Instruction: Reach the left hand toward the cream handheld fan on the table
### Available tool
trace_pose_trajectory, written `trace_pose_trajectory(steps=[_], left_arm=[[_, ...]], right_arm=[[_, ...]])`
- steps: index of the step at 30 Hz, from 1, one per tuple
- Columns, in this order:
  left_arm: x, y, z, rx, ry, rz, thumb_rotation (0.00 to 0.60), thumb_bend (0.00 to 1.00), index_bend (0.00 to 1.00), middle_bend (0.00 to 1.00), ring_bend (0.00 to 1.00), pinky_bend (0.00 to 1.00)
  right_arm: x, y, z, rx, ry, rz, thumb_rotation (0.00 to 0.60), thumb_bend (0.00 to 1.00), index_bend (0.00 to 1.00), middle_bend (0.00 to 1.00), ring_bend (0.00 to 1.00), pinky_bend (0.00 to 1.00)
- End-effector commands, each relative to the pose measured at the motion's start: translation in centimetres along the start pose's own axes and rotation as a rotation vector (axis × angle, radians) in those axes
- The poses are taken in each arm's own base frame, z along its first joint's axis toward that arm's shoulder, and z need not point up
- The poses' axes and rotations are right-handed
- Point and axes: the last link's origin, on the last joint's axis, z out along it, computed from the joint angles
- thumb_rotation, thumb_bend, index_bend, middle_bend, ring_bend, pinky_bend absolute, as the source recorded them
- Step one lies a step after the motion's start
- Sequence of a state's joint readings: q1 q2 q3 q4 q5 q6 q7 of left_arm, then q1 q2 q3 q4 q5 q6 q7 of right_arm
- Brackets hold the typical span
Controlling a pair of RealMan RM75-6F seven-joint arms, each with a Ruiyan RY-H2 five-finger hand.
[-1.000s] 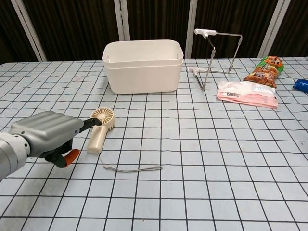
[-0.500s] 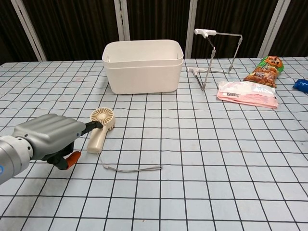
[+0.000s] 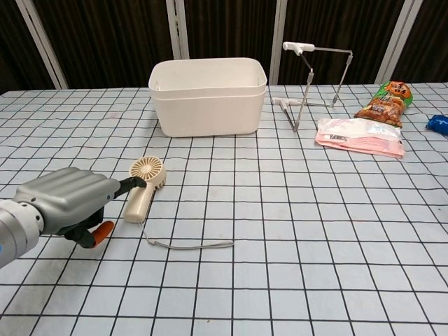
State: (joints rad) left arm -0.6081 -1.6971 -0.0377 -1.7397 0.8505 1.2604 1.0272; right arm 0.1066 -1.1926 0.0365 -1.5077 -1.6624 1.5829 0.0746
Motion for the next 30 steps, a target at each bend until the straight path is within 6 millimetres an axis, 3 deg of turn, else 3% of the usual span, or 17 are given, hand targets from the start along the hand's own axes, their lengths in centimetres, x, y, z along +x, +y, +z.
trace_pose_trajectory(steps=[1,30], left_arm=[[0.0,0.0,0.0,0.000,0.006,-0.010,0.600,0.74,0.07,0.97,0.91,0.96],[-0.8,-0.6,0.2,0.012,-0.032,-0.011,0.600,0.74,0.09,0.96,0.91,0.96]], right_arm=[[0.0,0.0,0.0,-0.001,0.001,-0.001,0.600,0.43,0.20,0.16,0.09,0.20],[0.0,0.0,-0.1,0.004,0.006,0.004,0.600,0.43,0.20,0.16,0.09,0.20]])
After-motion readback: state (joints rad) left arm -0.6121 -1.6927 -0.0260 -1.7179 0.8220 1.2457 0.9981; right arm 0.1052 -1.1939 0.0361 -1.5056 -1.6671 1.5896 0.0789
